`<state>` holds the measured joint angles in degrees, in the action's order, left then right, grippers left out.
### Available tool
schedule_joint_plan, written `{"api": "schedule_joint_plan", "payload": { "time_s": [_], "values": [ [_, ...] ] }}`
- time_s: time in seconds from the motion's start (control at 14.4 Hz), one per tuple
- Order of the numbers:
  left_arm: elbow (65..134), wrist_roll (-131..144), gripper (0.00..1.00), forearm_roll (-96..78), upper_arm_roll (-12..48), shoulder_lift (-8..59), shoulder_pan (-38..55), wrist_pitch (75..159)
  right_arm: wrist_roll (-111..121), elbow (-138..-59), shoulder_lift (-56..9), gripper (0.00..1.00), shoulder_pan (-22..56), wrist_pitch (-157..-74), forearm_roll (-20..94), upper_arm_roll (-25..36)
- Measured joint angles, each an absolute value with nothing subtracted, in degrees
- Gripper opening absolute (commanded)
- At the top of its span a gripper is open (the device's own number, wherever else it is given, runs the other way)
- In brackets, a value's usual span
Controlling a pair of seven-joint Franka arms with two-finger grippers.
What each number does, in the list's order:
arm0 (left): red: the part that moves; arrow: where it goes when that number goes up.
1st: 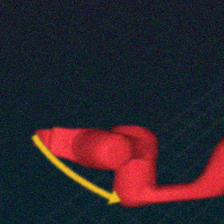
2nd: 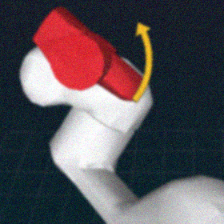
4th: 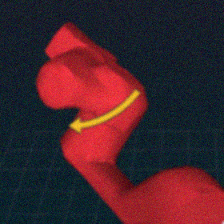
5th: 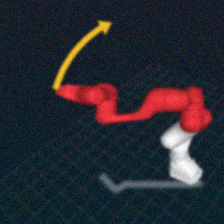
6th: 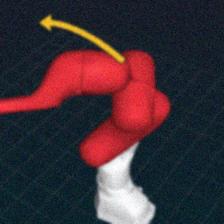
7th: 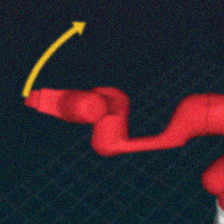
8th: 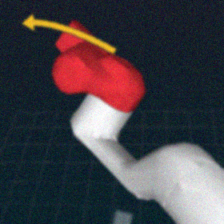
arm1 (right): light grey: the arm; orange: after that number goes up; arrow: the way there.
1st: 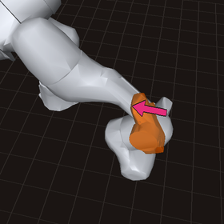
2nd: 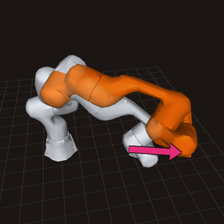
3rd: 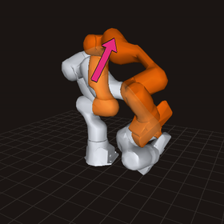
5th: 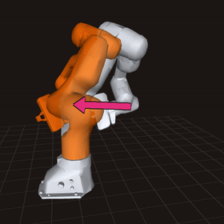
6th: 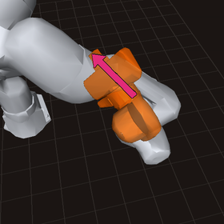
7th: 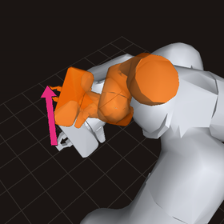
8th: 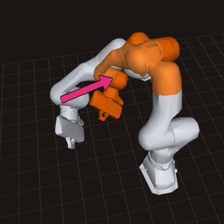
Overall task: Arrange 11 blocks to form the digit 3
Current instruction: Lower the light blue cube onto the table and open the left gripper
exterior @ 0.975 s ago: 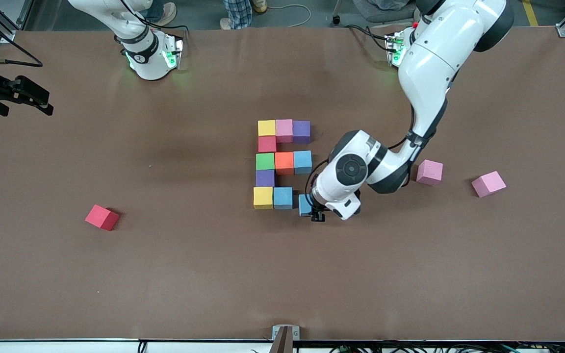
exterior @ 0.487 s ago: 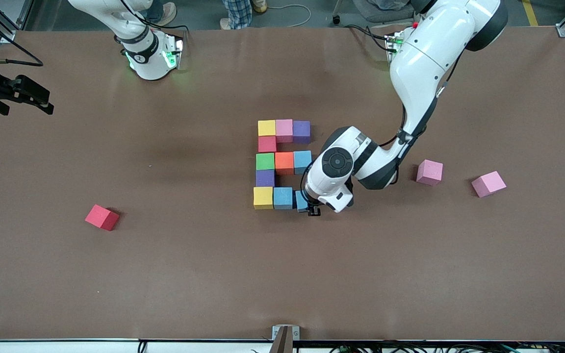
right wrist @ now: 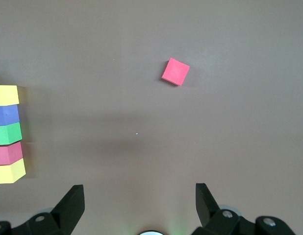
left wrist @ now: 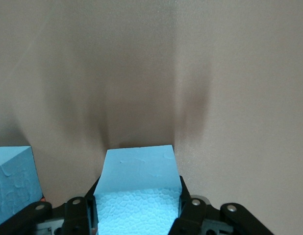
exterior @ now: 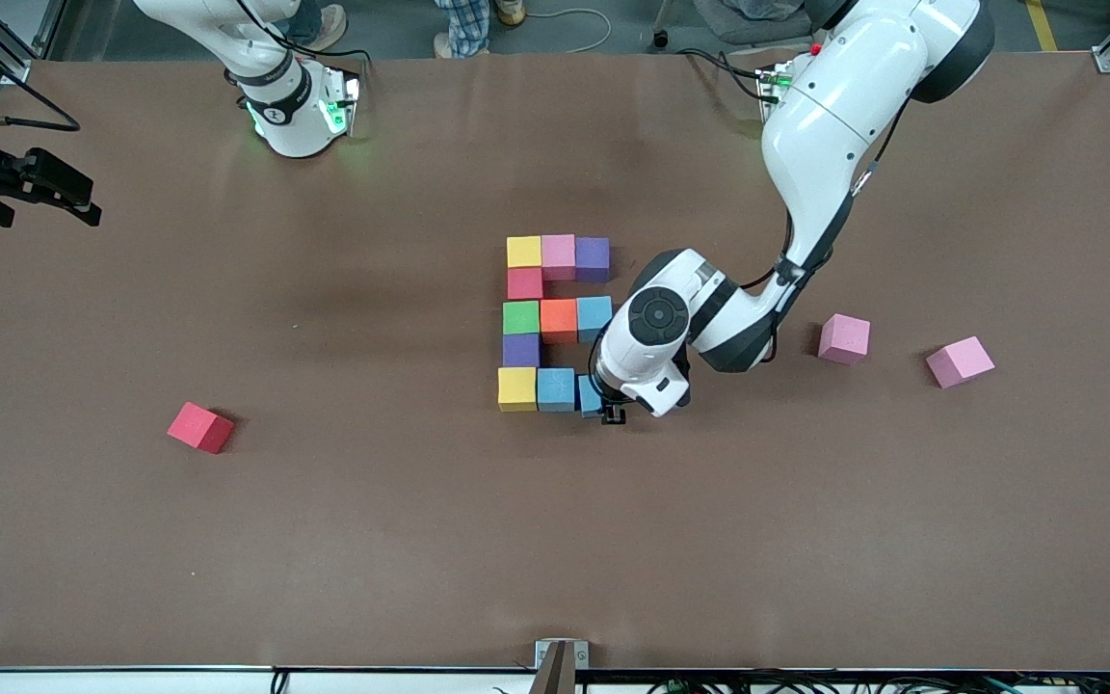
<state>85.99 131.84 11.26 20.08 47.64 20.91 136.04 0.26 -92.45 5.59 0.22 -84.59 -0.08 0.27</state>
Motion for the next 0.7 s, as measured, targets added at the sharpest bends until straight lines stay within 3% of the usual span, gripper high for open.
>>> {"api": "schedule_joint_plan", "payload": {
  "time_s": [0.7],
  "values": [
    [87.17,129.10,0.18,11.43,20.09,47.62,20.85,139.09,0.29,-92.44,5.59,1.00,2.10,-84.31,-0.08,-0.17]
  ]
}}
